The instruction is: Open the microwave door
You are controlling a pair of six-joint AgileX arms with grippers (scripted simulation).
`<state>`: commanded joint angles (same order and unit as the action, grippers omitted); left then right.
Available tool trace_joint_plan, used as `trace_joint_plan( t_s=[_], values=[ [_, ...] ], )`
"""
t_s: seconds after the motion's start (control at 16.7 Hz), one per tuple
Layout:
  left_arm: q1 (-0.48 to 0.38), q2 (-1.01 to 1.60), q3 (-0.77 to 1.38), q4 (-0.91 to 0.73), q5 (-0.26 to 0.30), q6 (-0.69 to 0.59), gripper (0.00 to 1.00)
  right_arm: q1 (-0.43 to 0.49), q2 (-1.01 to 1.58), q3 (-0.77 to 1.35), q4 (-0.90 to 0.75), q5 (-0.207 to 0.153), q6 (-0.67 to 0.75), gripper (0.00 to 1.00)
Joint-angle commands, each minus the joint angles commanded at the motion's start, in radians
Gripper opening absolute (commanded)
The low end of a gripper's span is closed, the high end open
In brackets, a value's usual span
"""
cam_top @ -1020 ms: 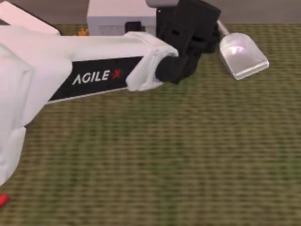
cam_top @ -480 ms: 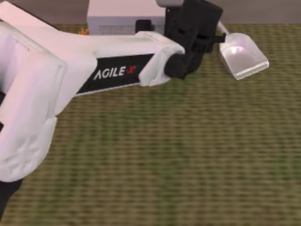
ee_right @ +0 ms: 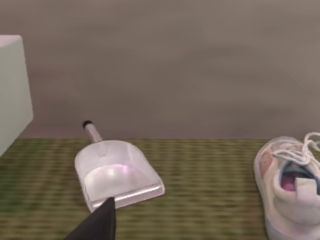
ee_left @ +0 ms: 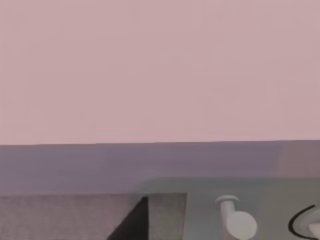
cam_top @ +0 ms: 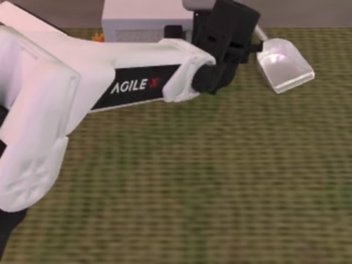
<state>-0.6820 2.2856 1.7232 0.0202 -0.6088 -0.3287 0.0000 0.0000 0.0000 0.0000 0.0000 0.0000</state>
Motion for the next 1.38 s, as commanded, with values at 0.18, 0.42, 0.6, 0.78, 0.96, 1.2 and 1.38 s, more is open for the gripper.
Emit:
trace_joint_plan(
  t_s=[0.18,0.42,0.6,0.78,0.96,1.2,1.38],
  values=[
    [0.0,0.0,0.0,0.0,0.0,0.0,0.25,0.0,0.0,0.0,0.0,0.0,0.0,1.0],
    [0.0,0.0,0.0,0.0,0.0,0.0,0.0,0.0,0.0,0.0,0.0,0.0,0.0,1.0],
    [0.0,0.0,0.0,0.0,0.0,0.0,0.0,0.0,0.0,0.0,0.0,0.0,0.0,1.0],
    [0.0,0.0,0.0,0.0,0.0,0.0,0.0,0.0,0.0,0.0,0.0,0.0,0.0,1.0],
    [-0.061,-0.025,-0.038,-0.002,0.003,-0.002,0.0,0.0,0.0,0.0,0.0,0.0,0.0,1.0],
    [-0.055,0.02,0.066,-0.11,0.028,-0.029,0.0,0.0,0.0,0.0,0.0,0.0,0.0,1.0],
    [-0.042,0.086,0.229,-0.3,0.07,-0.069,0.0,0.0,0.0,0.0,0.0,0.0,0.0,1.0]
  ],
)
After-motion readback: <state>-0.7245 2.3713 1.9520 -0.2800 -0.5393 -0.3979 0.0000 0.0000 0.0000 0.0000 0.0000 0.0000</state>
